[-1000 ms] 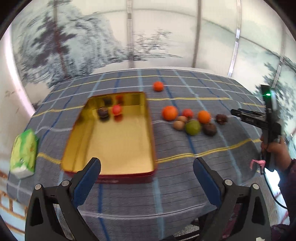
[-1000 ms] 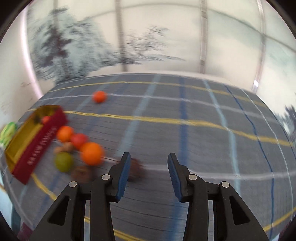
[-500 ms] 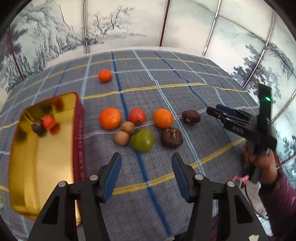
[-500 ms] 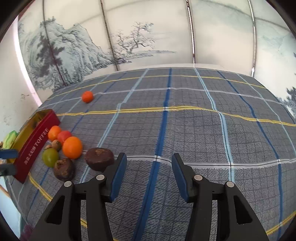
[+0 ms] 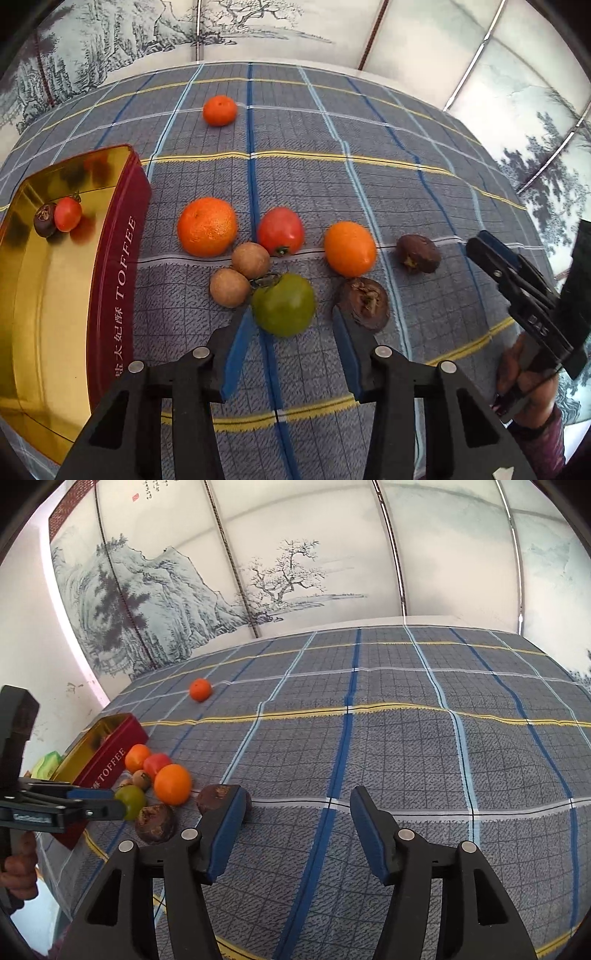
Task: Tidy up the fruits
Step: 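Grasp the green tomato with the left tool while the right tool grasps a mandarin orange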
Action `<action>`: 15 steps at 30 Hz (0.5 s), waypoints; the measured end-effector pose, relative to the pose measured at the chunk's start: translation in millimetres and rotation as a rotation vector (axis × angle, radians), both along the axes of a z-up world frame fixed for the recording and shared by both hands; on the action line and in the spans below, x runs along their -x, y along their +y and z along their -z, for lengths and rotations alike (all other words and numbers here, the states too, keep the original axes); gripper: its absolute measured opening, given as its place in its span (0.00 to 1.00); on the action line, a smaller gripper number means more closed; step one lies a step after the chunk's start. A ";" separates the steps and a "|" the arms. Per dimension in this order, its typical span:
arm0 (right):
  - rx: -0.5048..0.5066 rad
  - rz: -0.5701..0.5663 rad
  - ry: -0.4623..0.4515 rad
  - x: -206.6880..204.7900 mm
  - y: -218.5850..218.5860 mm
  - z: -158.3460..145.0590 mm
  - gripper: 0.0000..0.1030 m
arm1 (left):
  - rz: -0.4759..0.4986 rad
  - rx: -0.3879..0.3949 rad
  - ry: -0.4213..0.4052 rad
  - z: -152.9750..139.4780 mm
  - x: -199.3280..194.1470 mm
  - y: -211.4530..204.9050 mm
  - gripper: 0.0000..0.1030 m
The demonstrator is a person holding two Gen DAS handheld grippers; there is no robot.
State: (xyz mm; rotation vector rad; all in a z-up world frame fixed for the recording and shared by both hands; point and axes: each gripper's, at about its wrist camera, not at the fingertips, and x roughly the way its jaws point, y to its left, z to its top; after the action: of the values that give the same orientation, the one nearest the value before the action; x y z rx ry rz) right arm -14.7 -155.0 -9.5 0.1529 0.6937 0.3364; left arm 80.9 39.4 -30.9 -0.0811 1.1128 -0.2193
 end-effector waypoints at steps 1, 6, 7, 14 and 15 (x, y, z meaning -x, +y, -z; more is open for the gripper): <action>-0.004 -0.001 -0.001 0.3 -0.4 0.1 0.60 | -0.003 0.001 0.002 0.5 -1.1 -0.2 0.39; -0.011 -0.006 -0.005 -0.4 -1.2 0.0 0.62 | -0.016 0.004 0.016 6.3 -8.6 -0.3 0.38; -0.010 -0.007 -0.007 -0.2 -0.9 0.0 0.63 | -0.020 0.002 0.024 9.0 -9.9 -0.5 0.33; -0.010 -0.020 -0.007 -0.7 0.2 0.0 0.65 | -0.043 -0.013 -0.041 5.1 1.9 1.2 0.32; -0.012 -0.022 -0.006 -1.1 -0.1 -0.3 0.65 | -0.044 -0.006 -0.055 1.5 5.7 1.8 0.32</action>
State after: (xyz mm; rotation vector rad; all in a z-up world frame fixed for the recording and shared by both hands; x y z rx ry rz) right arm -13.6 -155.1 -9.2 0.1554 0.6875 0.3621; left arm 75.2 41.2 -32.4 -0.0941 1.0559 -0.1777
